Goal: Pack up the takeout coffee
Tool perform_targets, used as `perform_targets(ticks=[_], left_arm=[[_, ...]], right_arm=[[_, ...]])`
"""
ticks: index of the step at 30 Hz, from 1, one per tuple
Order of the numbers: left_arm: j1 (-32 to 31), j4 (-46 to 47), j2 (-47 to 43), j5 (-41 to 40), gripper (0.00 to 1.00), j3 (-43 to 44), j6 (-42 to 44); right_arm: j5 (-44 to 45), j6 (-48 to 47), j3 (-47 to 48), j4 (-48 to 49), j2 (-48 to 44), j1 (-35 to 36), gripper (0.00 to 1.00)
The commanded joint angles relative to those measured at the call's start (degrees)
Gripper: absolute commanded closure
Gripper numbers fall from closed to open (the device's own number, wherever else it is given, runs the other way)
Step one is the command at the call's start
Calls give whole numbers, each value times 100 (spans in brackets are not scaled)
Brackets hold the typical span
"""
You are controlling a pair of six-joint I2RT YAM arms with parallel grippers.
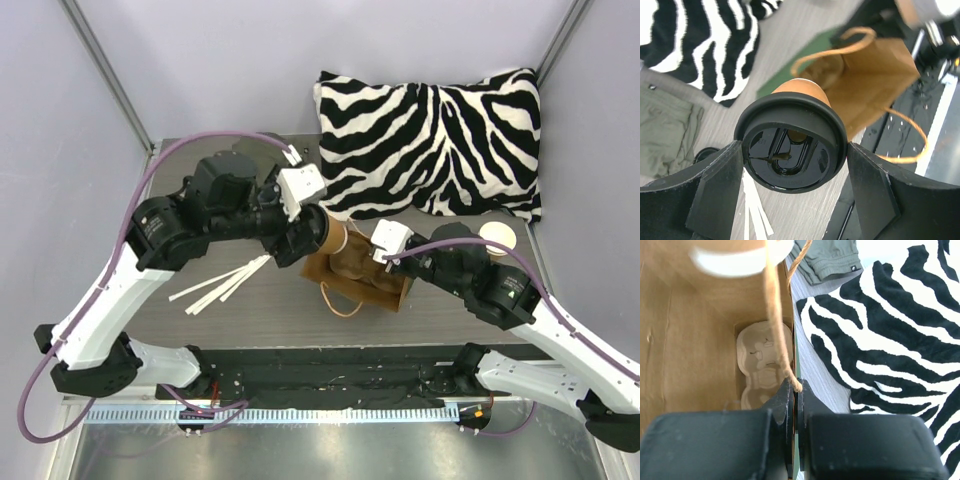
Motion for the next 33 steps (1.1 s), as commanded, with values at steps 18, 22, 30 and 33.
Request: perform_targets(ticks=[18,22,30,33], left_arm=[[-1372,1494,-748,-921,25,-1706,1107],[-1425,1653,-722,-877,25,-1873,1274],[-1653,1917,-774,-877,25,-2435,1766],[-1838,2014,-853,-947,25,-2690,1977]], right_arm=[[-701,518,419,621,59,-25,99],[-1035,351,366,665,-29,-25,99],[-1448,166,243,893,-11,-16,99],[-1510,342,234,920,33,-16,99]])
